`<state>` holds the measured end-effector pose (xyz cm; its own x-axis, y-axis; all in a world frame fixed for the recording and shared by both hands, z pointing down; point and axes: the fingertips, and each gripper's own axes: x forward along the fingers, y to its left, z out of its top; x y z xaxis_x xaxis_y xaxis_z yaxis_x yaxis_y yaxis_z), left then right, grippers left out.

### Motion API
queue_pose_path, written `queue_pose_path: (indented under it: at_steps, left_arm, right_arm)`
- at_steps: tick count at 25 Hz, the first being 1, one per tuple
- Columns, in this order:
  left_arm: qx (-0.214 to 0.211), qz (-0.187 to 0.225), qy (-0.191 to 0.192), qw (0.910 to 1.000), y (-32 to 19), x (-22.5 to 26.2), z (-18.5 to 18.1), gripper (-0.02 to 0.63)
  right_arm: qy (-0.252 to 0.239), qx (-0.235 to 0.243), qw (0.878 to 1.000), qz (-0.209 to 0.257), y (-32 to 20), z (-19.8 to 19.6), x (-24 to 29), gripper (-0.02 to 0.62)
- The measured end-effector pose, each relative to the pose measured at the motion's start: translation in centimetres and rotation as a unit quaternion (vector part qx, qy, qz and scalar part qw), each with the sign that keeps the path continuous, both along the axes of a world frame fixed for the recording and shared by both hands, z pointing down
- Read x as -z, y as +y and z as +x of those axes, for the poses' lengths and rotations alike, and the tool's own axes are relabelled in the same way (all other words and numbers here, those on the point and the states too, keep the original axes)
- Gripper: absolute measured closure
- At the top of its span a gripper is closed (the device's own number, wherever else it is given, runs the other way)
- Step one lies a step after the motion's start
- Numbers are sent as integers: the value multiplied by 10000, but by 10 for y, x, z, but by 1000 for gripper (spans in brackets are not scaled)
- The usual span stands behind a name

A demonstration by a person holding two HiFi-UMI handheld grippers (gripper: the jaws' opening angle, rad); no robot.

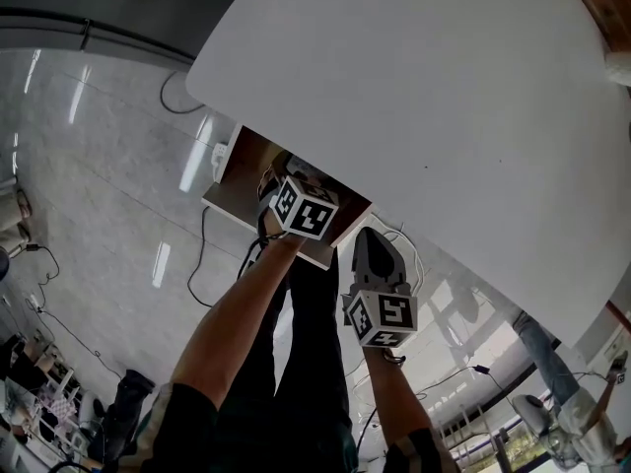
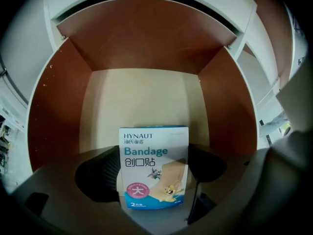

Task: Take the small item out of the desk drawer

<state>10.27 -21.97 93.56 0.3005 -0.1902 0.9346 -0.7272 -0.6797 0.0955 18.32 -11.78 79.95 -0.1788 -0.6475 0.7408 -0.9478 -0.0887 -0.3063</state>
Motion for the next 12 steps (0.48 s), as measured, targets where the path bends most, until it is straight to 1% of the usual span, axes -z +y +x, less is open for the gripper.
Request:
queue_pose_path:
  at_steps: [4, 9, 12]
  left_arm:
    - [-1, 226, 164, 9996, -1, 28, -10, 166]
    - [80, 386, 308, 9987, -8, 53, -22, 166]
    - [207, 445, 378, 9981, -8, 72, -32, 166]
  right_arm:
    - [27, 120, 9999, -25, -3, -12, 15, 572]
    - [35, 226, 9995, 234, -15, -23, 28, 571]
    - [83, 322, 9990, 293, -21, -31, 43, 571]
